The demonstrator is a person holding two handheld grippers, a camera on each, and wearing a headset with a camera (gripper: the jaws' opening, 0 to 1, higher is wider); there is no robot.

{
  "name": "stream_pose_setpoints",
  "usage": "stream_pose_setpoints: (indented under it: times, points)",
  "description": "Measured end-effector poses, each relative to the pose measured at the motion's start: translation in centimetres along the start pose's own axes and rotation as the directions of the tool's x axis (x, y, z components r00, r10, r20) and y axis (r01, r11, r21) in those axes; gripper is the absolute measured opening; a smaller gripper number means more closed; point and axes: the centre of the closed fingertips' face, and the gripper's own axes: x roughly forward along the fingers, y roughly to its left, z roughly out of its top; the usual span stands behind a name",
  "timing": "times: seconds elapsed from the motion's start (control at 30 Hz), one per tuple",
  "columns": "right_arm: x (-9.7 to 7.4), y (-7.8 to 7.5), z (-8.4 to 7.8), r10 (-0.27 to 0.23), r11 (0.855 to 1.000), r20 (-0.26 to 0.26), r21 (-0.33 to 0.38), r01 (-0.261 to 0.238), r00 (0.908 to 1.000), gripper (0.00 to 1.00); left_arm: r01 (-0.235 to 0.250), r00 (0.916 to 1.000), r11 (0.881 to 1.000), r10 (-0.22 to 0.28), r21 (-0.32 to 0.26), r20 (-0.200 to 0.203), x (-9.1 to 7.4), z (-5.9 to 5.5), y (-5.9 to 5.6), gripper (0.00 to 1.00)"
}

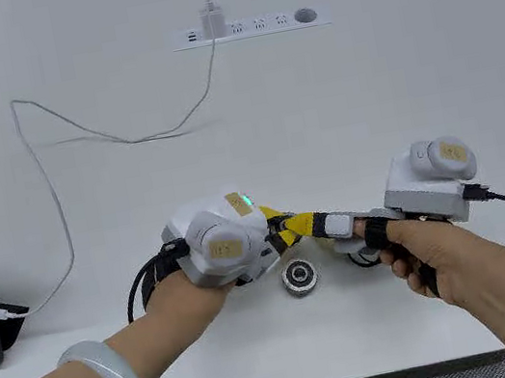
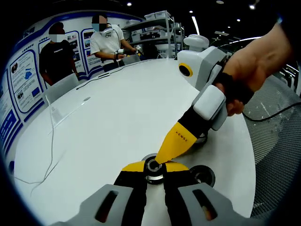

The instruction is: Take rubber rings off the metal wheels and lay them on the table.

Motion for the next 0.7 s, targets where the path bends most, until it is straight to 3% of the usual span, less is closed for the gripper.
stream_pose_setpoints:
  times: [0.3, 0.37, 0.7]
  points:
    - [-0.3, 1.8, -0.6, 0.026, 0.999, 0.009, 0.043, -0.027, 0.9996, 0.30, -0.002, 1.0000, 1.000, 0.002, -0.005, -0.001, 0.0, 0.0, -0.1, 0.12]
    - [-0.7, 2.6, -0.7, 0.052, 0.997, 0.010, 0.060, -0.052, 0.9986, 0.31, -0.002, 1.0000, 1.000, 0.002, -0.004, 0.000, 0.0, -0.1, -0.1, 0.12]
    - [-1.5, 2.3, -0.6, 0.049, 0.998, 0.013, 0.039, -0.050, 0.9987, 0.25, 0.002, 1.0000, 1.000, -0.002, 0.000, 0.002, 0.0, -0.1, -0.1, 0.12]
